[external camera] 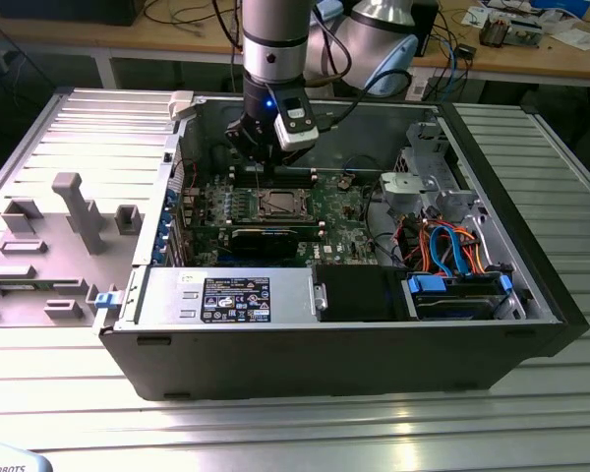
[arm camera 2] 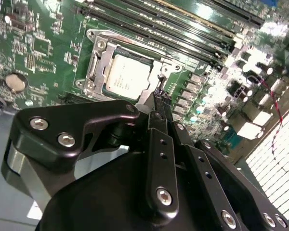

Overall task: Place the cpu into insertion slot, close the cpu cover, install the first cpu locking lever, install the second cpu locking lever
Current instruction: 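Install the first cpu locking lever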

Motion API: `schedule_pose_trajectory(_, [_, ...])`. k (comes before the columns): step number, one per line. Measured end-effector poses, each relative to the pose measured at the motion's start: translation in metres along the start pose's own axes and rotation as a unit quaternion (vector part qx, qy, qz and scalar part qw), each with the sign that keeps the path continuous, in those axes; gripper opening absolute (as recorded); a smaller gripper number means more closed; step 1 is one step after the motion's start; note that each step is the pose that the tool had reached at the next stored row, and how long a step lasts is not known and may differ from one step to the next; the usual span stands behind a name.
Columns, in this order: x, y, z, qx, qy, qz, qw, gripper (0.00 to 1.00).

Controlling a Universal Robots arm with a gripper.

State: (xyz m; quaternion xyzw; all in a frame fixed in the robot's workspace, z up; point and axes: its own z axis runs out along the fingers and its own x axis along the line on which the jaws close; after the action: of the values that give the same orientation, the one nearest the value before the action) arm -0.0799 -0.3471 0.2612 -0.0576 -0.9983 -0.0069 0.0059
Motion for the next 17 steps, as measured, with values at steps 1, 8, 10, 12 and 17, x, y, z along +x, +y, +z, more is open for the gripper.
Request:
schedule_pose_trajectory(1, [0.0, 0.0, 0.0004, 0.0001, 0.0, -0.01, 0.99995, 0.11])
schedule_pose_trajectory(8, [0.0061, -0.0007, 0.0018, -0.0028, -0.0235, -0.028, 0.99933, 0.11])
schedule_pose_trajectory(10, [0.007, -0.0008, 0.0021, -0.0033, -0.0232, -0.047, 0.99861, 0.11])
schedule_pose_trajectory(12, [0.0071, -0.0009, 0.0022, -0.0034, -0.023, -0.055, 0.99823, 0.11])
schedule_pose_trajectory(17, [0.0071, -0.0009, 0.0023, -0.0035, -0.023, -0.056, 0.99815, 0.11])
